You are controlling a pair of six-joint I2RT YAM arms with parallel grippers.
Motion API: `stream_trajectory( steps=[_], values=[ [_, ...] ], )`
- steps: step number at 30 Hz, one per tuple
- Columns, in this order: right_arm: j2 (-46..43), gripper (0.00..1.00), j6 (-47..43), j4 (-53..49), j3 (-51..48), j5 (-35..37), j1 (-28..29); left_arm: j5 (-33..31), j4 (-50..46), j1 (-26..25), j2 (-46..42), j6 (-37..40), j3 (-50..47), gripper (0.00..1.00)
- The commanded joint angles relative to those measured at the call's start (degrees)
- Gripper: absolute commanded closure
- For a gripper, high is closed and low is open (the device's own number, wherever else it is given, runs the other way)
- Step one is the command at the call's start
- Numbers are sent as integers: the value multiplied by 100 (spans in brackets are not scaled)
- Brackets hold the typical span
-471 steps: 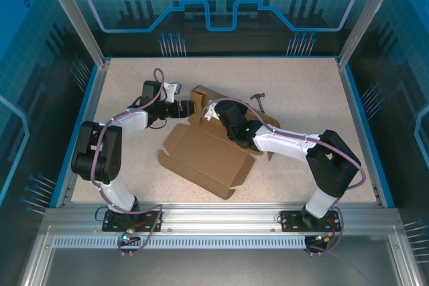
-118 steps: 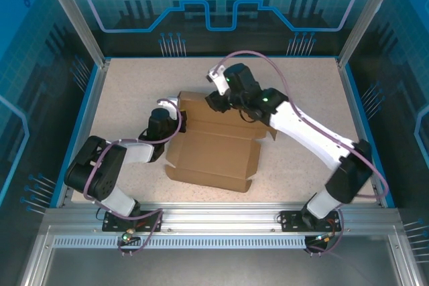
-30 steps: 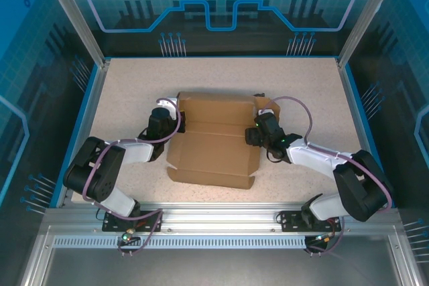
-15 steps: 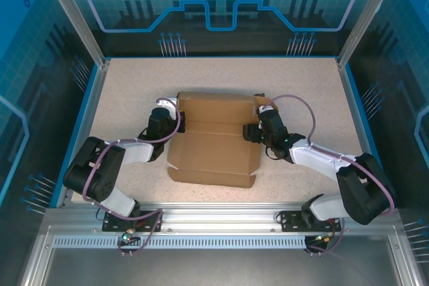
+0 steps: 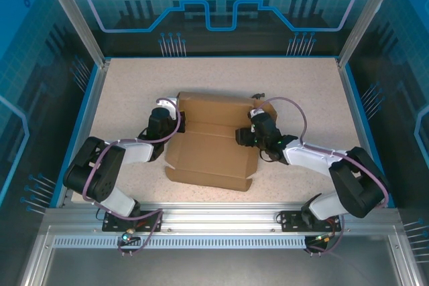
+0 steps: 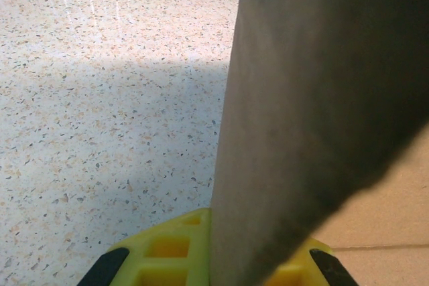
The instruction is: Fold the paper box
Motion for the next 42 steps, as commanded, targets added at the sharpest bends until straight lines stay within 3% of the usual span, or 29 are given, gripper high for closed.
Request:
stream_trajectory(
  steps=[1, 7, 16, 23, 34, 42],
  values=[
    [204, 37, 8, 260, 58, -90, 117, 164, 207, 0, -117, -96, 126, 100],
    [299, 37, -112, 333, 41, -98, 154, 143, 222, 3, -116, -83, 112, 100],
    [-592, 37, -531, -332, -17, 180, -24, 73, 238, -2, -149, -37, 84, 100],
    [-1582, 36, -1058, -1409, 129, 138, -147, 63, 257, 0, -152, -2, 79, 100],
    [-2684, 35, -1918, -3541, 1312, 41, -246, 63, 234, 3, -186, -8, 70, 100],
    [-3140, 36, -2196, -3951, 1729, 74, -977, 72, 218, -2, -212, -12, 70, 100]
  ],
)
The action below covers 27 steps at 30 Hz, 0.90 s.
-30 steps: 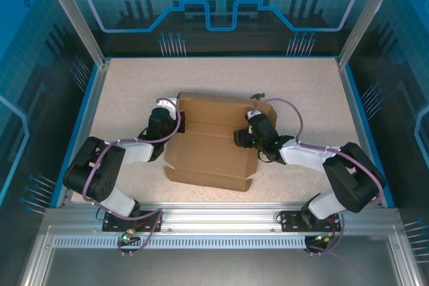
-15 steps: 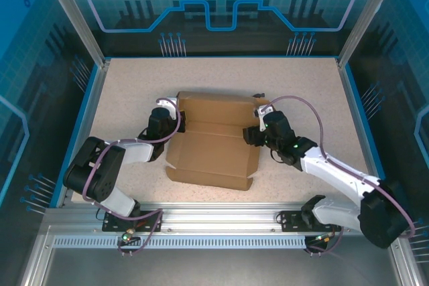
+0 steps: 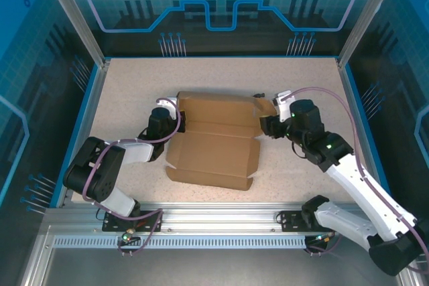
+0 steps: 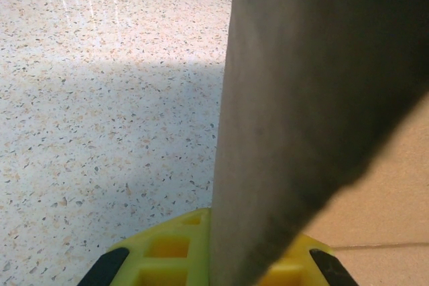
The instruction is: Fold the paper box
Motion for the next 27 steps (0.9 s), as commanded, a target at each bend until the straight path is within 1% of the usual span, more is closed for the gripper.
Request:
stream_trajectory(
  steps=[1, 5, 7, 10, 13, 18, 21, 27],
  values=[
    [-111, 37, -192, -426, 112, -37, -488, 79, 176, -2, -196, -15, 79, 100],
    [55, 39, 85, -337, 0, -606, -1522, 87, 184, 0, -195, -19, 81, 100],
    [191, 40, 352, -128, -167, -1070, -2054, 100, 179, -1, -195, -21, 70, 100],
    [438, 41, 588, 298, -552, -1509, -2439, 108, 180, -2, -199, -21, 79, 100],
    [854, 43, 630, 555, -736, -1566, -2486, 118, 175, -1, -195, -28, 87, 100],
    [1489, 45, 759, 1100, -1017, -2144, -2439, 126, 177, 3, -178, -30, 90, 100],
    [1659, 45, 779, 1297, -1154, -2319, -2223, 136, 156, 4, -191, -35, 90, 100],
    [1725, 45, 832, 1382, -1221, -2331, -1770, 136, 161, -2, -202, -49, 92, 100]
  ],
)
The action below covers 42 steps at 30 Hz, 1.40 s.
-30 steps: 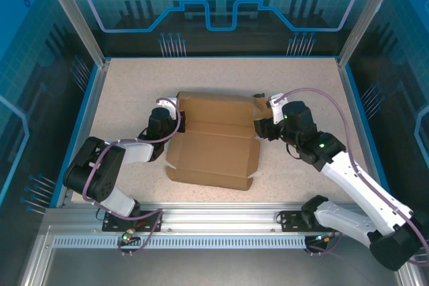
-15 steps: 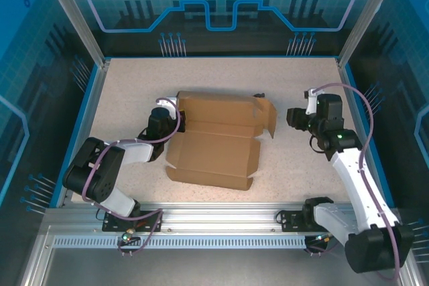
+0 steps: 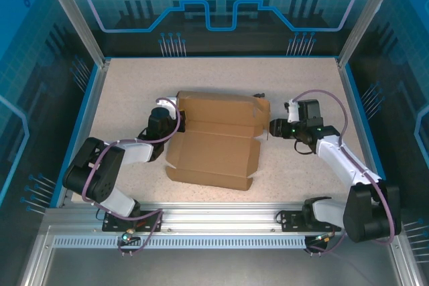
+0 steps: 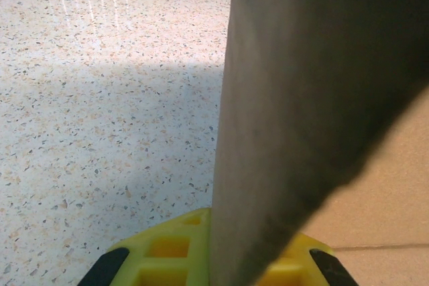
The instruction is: Fold the paper box
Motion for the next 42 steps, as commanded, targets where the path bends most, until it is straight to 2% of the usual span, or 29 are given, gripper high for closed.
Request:
stream_trajectory(
  steps=[1, 14, 25, 34, 39, 42],
  values=[
    [22, 45, 115, 296, -61, -194, 214, 133, 155, -2, -167, -47, 86, 100],
    [435, 45, -538, 506, 344, -423, 595, 142, 153, -2, -193, -40, 78, 100],
    [424, 52, -1512, 1592, 212, -754, 687, 178, 160, -2, -175, -47, 75, 100],
    [638, 57, -1809, 2117, 259, -786, 879, 239, 145, -2, -179, -56, 88, 100],
    [791, 60, -1950, 2211, 379, -485, 1095, 243, 133, -2, -215, -58, 87, 100],
    [888, 57, -1880, 2306, 448, -93, 1190, 251, 128, 2, -211, -57, 80, 100]
  ],
)
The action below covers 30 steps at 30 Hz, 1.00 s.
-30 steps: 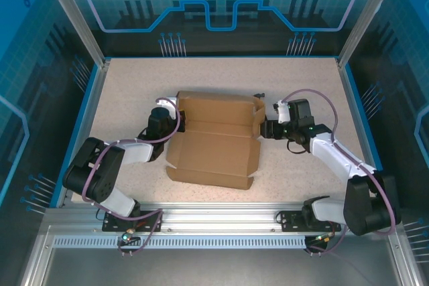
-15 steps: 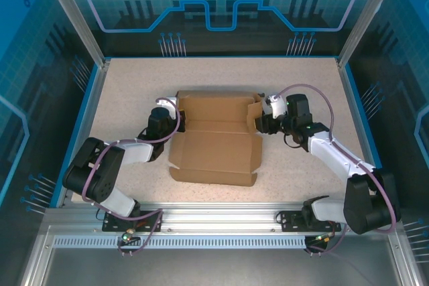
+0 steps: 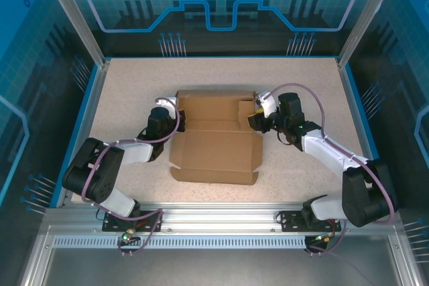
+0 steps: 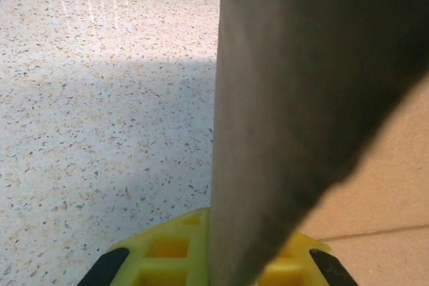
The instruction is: Fold the paper box
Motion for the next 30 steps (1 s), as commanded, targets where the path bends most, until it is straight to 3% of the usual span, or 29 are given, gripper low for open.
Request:
stream_trajectory(
  steps=[1, 8, 14, 24, 30],
  values=[
    [140, 57, -23, 406, 235, 479, 170, 227, 138, -8, -165, -30, 84, 100],
    [360, 59, 280, 575, 393, 1529, 416, 227, 135, -4, -163, -30, 77, 100],
    [522, 69, 618, 495, 537, 2641, 663, 211, 133, -8, -142, -16, 82, 100],
    [961, 82, 1401, -77, 964, 4468, 1055, 232, 148, -8, -123, -17, 97, 100],
    [1206, 84, 1879, -542, 1139, 5719, 1372, 229, 144, -7, -139, -17, 93, 100]
  ],
)
